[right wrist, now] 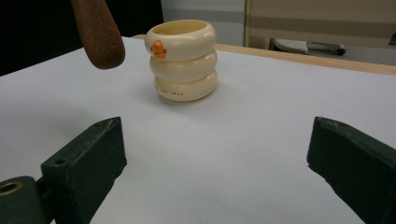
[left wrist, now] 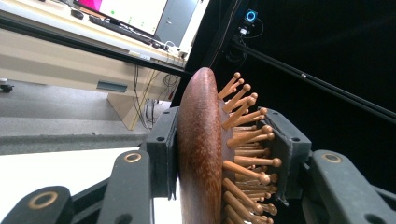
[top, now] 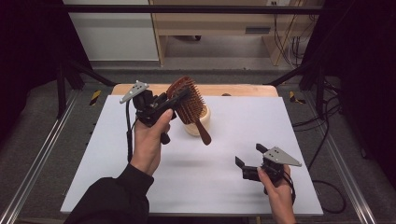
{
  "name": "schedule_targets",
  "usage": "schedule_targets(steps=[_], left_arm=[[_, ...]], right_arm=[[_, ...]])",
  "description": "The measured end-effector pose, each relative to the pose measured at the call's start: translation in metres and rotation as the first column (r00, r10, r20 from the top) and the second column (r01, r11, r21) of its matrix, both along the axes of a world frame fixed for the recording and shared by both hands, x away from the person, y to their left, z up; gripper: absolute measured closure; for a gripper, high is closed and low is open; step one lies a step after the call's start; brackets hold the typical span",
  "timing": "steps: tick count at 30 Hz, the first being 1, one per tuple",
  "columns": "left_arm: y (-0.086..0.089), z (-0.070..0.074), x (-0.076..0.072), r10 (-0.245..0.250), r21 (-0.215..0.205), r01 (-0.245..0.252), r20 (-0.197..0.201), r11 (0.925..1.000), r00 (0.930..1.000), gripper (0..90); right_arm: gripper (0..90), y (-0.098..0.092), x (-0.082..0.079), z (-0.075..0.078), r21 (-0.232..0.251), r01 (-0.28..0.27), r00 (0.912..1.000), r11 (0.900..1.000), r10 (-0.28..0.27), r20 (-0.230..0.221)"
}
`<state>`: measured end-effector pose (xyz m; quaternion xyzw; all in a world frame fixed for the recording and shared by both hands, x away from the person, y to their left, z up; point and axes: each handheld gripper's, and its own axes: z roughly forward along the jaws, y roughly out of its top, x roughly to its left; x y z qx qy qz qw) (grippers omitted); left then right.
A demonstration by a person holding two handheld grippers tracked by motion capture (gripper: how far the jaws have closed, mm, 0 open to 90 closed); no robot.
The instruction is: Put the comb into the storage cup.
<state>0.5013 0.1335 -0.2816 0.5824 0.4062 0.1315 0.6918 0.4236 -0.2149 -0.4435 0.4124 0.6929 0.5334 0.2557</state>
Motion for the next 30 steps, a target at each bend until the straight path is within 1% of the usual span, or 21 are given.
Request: schedule_targets(steps=[3, 5, 7, 10, 12, 15, 17, 22, 23, 30], left_arm=[[-0.002, 0.005, 0.006, 0.008, 0.017, -0.008, 0.006, 0.9998, 0.9999, 51.9], [-0.002, 0.008, 0.008, 0.015, 0.006, -0.015, 0.009, 0.9999, 0.9999, 51.9], [-0.002, 0.009, 0.009, 0.015, 0.005, -0.015, 0.012, 0.9999, 0.9998, 51.9], [-0.001, 0.011, 0.011, 0.022, -0.003, -0.022, 0.019, 0.9998, 0.9996, 51.9], [-0.001, 0.012, 0.014, 0.027, -0.001, -0.027, 0.023, 0.9996, 0.9994, 51.8], [-0.001, 0.014, 0.015, 0.029, -0.010, -0.029, 0.031, 0.9995, 0.9991, 51.8], [0.000, 0.017, 0.016, 0.033, -0.023, -0.032, 0.041, 0.9992, 0.9986, 51.8], [0.001, 0.017, 0.019, 0.040, -0.014, -0.039, 0.041, 0.9991, 0.9984, 51.8], [0.002, 0.016, 0.021, 0.047, -0.021, -0.046, 0.044, 0.9987, 0.9979, 51.8], [0.005, 0.016, 0.025, 0.073, -0.024, -0.072, 0.055, 0.9971, 0.9958, 51.8]], right_arm=[[4.8, 0.001, 0.000, 0.000, 0.003, -0.002, 1.0000, 1.000, 0.002, -0.003], [4.8, 0.002, 0.000, -0.001, -0.003, -0.003, 1.0000, 1.000, 0.003, -0.002], [4.7, 0.002, 0.000, -0.001, -0.005, -0.005, 1.0000, 1.000, 0.005, -0.001], [4.7, 0.002, 0.000, -0.001, 0.000, -0.005, 1.0000, 1.000, 0.005, -0.002], [4.7, 0.002, 0.000, -0.001, 0.002, -0.006, 1.0000, 1.000, 0.006, -0.002], [4.6, 0.003, 0.000, -0.002, 0.004, -0.004, 1.0000, 1.000, 0.004, -0.003], [4.6, 0.003, 0.000, -0.002, 0.002, -0.007, 0.9999, 1.000, 0.007, -0.008], [4.5, 0.004, -0.001, -0.002, 0.004, -0.005, 1.0000, 1.000, 0.005, -0.006], [4.4, 0.004, -0.001, -0.002, 0.000, -0.003, 1.0000, 1.000, 0.003, -0.005], [4.4, 0.003, -0.001, -0.001, 0.007, -0.005, 1.0000, 1.000, 0.005, -0.005]])
